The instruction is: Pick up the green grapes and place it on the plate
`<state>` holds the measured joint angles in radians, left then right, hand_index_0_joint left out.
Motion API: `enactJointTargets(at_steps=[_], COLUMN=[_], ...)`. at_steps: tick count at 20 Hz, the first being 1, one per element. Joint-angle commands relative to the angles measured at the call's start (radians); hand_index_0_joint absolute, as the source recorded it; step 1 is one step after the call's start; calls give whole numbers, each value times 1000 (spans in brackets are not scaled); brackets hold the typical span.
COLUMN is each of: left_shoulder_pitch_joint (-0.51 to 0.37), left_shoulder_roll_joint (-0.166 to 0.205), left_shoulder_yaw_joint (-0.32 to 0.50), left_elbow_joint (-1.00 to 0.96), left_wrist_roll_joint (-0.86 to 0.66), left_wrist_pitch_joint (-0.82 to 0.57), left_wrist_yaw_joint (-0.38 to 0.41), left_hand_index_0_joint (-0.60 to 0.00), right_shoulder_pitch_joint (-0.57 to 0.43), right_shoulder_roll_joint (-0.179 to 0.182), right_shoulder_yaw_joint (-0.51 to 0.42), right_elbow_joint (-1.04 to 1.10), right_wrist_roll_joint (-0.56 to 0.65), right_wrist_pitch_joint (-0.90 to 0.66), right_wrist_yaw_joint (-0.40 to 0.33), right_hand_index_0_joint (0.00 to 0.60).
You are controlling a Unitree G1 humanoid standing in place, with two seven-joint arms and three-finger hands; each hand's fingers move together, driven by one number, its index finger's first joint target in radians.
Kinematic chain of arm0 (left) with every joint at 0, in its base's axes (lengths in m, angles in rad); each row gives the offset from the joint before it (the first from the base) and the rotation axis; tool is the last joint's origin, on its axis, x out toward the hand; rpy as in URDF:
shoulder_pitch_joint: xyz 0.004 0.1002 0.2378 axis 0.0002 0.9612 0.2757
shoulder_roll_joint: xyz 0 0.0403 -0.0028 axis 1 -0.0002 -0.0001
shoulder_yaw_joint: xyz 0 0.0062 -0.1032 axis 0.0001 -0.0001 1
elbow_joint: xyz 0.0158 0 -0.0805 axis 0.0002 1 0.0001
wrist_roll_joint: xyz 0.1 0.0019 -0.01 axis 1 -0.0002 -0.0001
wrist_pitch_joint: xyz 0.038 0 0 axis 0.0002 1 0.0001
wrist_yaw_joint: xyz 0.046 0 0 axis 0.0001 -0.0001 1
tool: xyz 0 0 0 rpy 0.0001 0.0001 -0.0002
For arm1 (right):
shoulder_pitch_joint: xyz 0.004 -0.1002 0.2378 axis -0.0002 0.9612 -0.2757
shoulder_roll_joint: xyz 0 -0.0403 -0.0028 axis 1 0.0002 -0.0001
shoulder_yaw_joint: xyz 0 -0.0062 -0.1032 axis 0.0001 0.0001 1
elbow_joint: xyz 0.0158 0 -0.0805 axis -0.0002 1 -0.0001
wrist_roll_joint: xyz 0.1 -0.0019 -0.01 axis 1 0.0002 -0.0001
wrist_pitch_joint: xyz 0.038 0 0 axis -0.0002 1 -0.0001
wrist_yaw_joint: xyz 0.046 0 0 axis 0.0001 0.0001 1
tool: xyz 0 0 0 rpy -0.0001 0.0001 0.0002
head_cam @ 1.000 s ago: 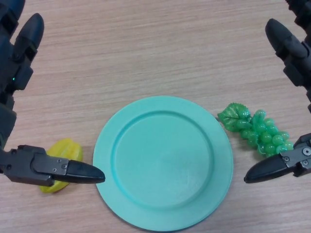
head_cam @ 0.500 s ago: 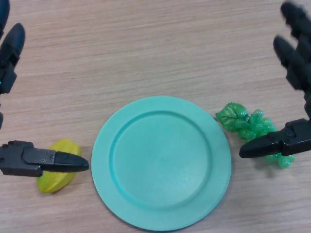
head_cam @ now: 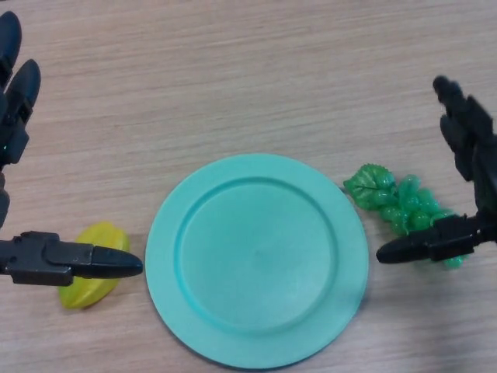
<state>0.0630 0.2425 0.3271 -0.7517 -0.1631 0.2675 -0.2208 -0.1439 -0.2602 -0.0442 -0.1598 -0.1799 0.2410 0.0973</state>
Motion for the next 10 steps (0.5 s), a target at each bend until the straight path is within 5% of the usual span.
enactJointTargets(at_steps=[1,5,7,10], left_shoulder_pitch_joint=[-19,-10,-9,-2], left_shoulder_roll_joint=[27,20,20,16], left_shoulder_yaw_joint=[36,36,40,63], left_elbow_joint=[-36,-36,-37,-25], left_wrist_roll_joint=[20,22,19,3], left_wrist_pitch_joint=[-145,-141,-134,-140], left_wrist_yaw_joint=[26,40,41,48], left_hand_index_0_joint=[0,0,0,0], right_shoulder_pitch_joint=[-27,-52,-56,-33], right_shoulder_roll_joint=[-16,4,9,0], right_shoulder_yaw_joint=[-26,2,4,34], right_elbow_joint=[0,145,162,222], right_wrist_roll_joint=[-34,-82,-79,-185], right_wrist_pitch_joint=[-172,-227,-227,-219], right_wrist_yaw_joint=[-69,-149,-169,-157], right_hand_index_0_joint=[0,0,200,592])
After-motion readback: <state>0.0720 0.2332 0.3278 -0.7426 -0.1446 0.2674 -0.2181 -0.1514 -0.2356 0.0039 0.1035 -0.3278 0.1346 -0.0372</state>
